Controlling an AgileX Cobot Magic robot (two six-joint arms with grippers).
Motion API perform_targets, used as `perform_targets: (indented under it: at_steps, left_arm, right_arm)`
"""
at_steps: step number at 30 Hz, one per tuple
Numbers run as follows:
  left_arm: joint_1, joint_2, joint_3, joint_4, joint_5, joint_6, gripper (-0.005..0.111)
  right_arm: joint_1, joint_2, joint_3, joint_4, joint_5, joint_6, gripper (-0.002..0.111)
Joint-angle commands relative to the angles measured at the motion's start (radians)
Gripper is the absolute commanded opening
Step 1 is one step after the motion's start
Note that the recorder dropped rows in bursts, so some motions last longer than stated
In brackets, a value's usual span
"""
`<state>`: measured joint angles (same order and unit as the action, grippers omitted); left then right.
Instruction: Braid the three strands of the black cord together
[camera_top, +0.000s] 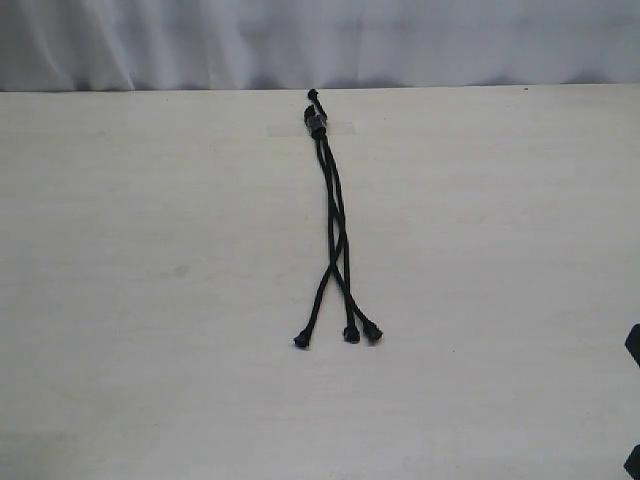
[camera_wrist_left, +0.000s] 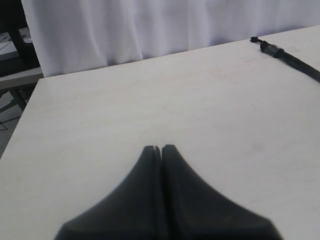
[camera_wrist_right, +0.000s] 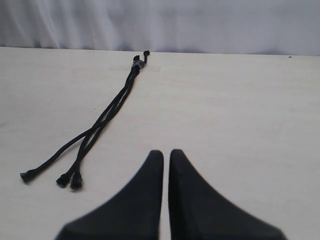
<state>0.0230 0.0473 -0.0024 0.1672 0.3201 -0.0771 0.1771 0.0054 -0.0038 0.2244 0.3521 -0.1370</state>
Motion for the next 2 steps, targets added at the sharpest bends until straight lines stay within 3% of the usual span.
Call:
perform_targets:
  at_steps: [1,2]
  left_arm:
    - [0.001,-0.006,0.002,0.004,-0.013,-0.006,0.0]
    - [0.001,-0.006,0.002,0.004,-0.013,-0.006,0.0]
  right_arm:
    - [0.0,-0.005,0.004,-0.005,-0.012,0.003,0.004]
    - [0.0,-0.005,0.004,-0.005,-0.012,0.003,0.004]
